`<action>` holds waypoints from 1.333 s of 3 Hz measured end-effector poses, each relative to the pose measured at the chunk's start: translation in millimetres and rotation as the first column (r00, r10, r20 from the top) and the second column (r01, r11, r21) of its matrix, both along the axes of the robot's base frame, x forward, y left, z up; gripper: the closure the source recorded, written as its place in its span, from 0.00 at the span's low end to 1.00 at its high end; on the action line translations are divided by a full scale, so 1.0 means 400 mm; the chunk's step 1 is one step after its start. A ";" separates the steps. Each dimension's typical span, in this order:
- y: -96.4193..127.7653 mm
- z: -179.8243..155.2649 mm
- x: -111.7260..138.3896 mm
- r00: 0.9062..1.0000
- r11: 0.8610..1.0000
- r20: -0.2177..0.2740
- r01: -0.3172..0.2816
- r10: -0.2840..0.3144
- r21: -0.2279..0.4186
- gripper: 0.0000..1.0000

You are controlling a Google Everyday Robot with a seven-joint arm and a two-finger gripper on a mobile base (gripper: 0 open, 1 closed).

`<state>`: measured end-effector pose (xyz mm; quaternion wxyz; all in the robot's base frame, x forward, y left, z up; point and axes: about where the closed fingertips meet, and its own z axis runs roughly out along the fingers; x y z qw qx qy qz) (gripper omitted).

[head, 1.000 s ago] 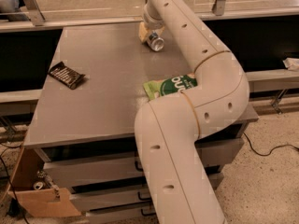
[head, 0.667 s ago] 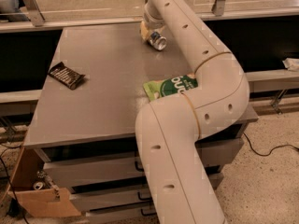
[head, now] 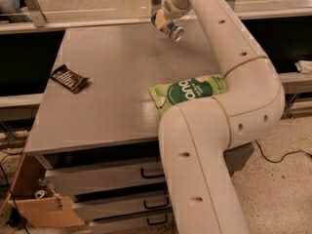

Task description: Place redbull can upright

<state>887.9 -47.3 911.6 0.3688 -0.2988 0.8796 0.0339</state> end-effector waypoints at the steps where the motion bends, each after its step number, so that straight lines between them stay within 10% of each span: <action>1: -0.093 0.099 -0.023 0.994 0.994 0.101 -0.061 0.052 0.089 1.00; 2: -0.223 0.183 -0.048 0.971 0.971 0.230 -0.119 0.069 0.208 1.00; 3: -0.324 0.257 -0.092 0.919 0.914 0.384 -0.232 0.093 0.332 1.00; 4: -0.321 0.244 -0.091 0.917 0.911 0.385 -0.246 0.108 0.332 1.00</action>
Offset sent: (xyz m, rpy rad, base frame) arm -0.1051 -0.1544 0.0891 0.4093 -0.4158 0.1378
